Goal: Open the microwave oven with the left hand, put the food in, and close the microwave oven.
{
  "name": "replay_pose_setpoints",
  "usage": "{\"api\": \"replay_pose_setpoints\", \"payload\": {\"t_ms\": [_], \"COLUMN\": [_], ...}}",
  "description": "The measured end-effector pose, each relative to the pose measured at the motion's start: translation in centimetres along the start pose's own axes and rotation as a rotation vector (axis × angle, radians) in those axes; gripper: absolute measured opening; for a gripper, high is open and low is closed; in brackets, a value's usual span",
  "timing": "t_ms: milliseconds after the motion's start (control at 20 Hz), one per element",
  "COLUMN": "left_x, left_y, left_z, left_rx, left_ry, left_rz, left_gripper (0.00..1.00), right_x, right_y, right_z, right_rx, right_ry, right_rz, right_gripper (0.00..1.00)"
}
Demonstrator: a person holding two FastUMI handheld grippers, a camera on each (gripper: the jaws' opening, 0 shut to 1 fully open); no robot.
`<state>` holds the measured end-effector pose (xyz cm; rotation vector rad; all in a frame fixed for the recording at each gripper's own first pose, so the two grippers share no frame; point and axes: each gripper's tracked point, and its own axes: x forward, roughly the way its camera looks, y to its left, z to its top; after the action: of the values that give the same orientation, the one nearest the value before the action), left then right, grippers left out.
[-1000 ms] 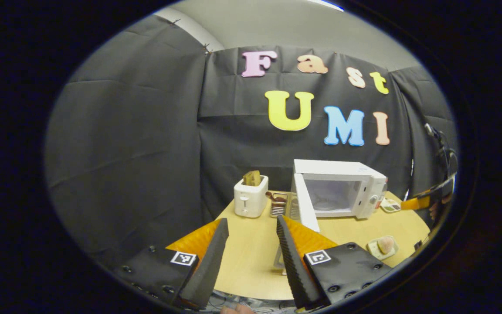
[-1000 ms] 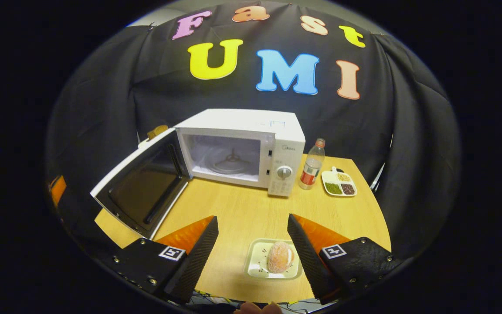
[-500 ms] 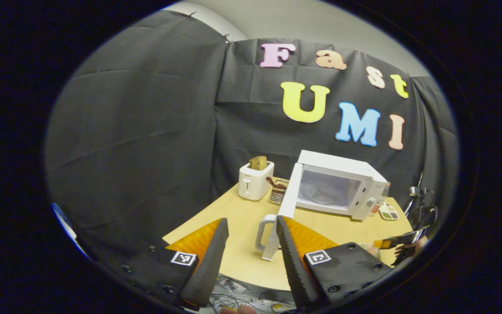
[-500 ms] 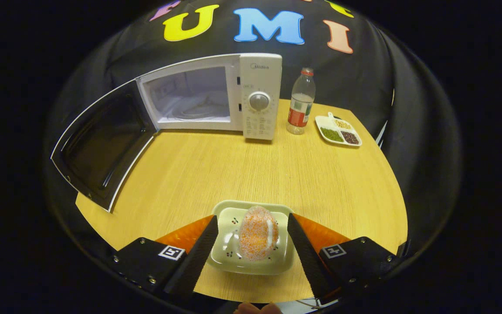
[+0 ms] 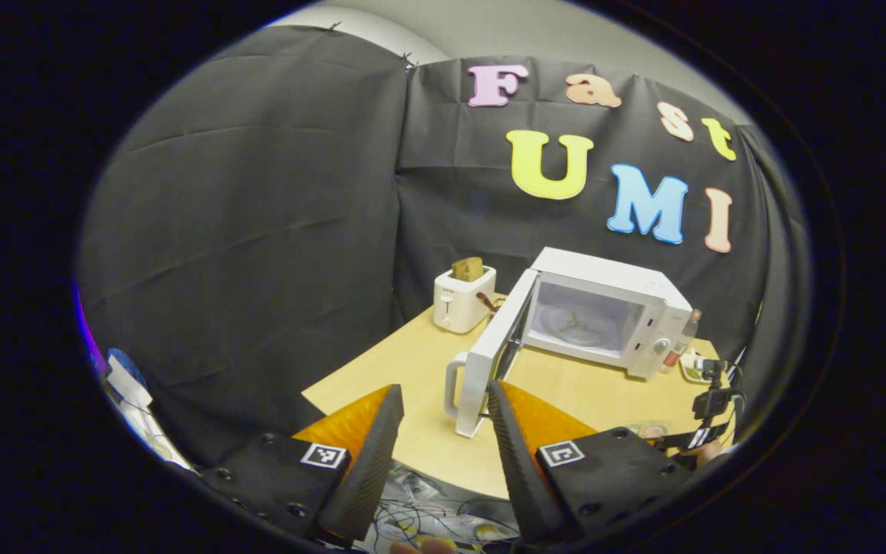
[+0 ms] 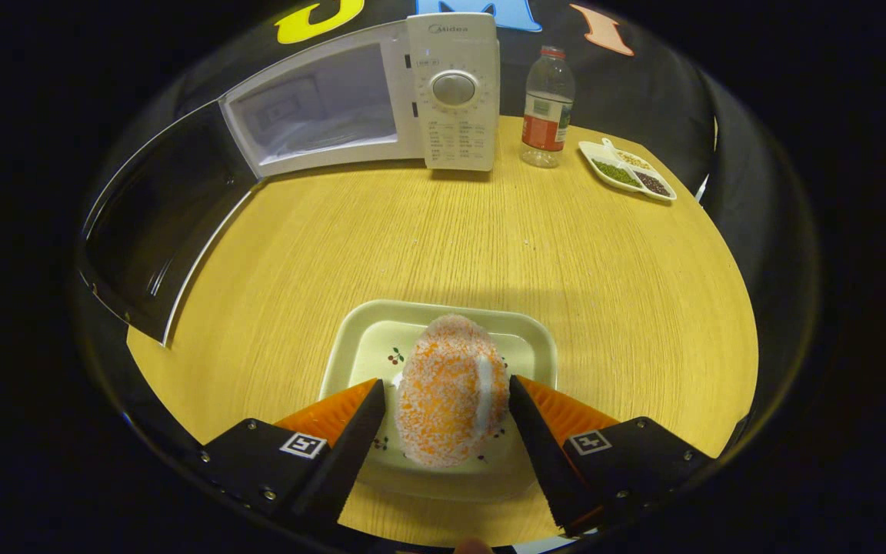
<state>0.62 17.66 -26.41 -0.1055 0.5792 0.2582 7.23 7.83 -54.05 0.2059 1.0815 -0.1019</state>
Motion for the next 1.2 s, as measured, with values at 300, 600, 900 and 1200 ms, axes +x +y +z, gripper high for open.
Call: {"api": "replay_pose_setpoints", "payload": {"t_ms": [300,600,900,1200], "left_x": [-2.9,-5.3,-7.4,-7.3], "left_y": [1.1,3.9,6.2,7.8], "left_z": [1.0,2.0,3.7,5.6], "left_rx": [-0.045,-0.062,-0.050,-0.042], "left_ry": [-0.058,-0.137,-0.230,-0.269], "left_rz": [-0.029,-0.101,-0.160,-0.150], "left_gripper": [0.76,0.75,0.76,0.83], "right_x": [-0.9,-5.9,-9.3,-9.2], "right_y": [0.4,2.3,7.5,13.1], "right_z": [0.6,4.5,8.0,13.4], "right_rx": [0.005,0.047,0.123,0.176], "right_ry": [0.003,-0.108,-0.209,-0.271], "right_rz": [-0.013,-0.007,0.044,0.128], "right_gripper": [0.72,0.63,0.63,0.63]}}
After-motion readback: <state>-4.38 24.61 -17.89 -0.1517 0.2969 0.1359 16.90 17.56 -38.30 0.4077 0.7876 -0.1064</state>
